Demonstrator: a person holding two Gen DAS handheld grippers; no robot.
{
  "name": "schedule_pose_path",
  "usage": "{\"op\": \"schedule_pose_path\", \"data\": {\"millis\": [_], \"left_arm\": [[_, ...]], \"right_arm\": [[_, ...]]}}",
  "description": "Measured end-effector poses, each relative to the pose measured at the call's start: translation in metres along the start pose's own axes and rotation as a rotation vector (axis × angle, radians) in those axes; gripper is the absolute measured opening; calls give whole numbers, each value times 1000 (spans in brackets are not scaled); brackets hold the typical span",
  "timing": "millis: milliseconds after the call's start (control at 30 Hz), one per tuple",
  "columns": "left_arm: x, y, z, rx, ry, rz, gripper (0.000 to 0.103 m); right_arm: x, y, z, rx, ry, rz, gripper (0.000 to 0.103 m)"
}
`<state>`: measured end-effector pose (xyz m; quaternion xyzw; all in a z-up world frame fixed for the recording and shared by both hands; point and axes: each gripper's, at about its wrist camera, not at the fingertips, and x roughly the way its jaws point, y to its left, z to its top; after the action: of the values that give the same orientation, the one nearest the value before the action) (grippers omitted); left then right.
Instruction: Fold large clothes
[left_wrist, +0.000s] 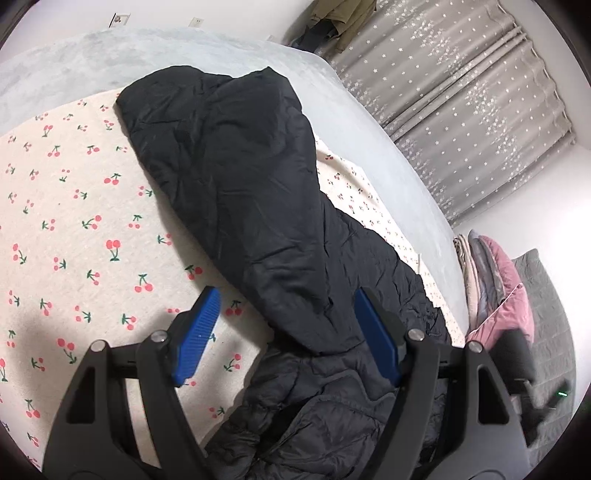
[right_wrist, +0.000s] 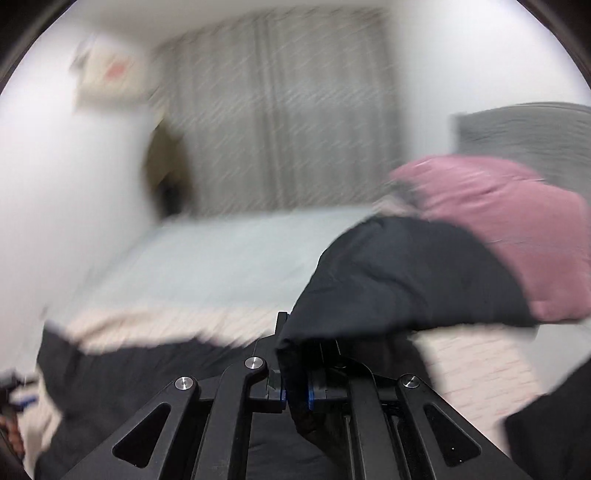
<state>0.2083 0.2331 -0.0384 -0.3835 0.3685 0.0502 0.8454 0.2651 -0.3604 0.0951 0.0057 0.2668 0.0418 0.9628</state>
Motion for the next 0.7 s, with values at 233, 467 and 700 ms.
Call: {"op": "schedule_pose_path", "data": {"millis": [233, 467, 700], "left_arm": [[0, 10, 4, -34, -2, -13, 75], [2, 10, 8, -46, 12, -34, 75], [2, 9, 6, -59, 20, -40, 75]], "right_arm": [[118, 75, -73, -1, 342, 83, 11], [109, 92, -77, -42, 354, 147, 27], [89, 125, -73, -153, 314, 203, 43]]}}
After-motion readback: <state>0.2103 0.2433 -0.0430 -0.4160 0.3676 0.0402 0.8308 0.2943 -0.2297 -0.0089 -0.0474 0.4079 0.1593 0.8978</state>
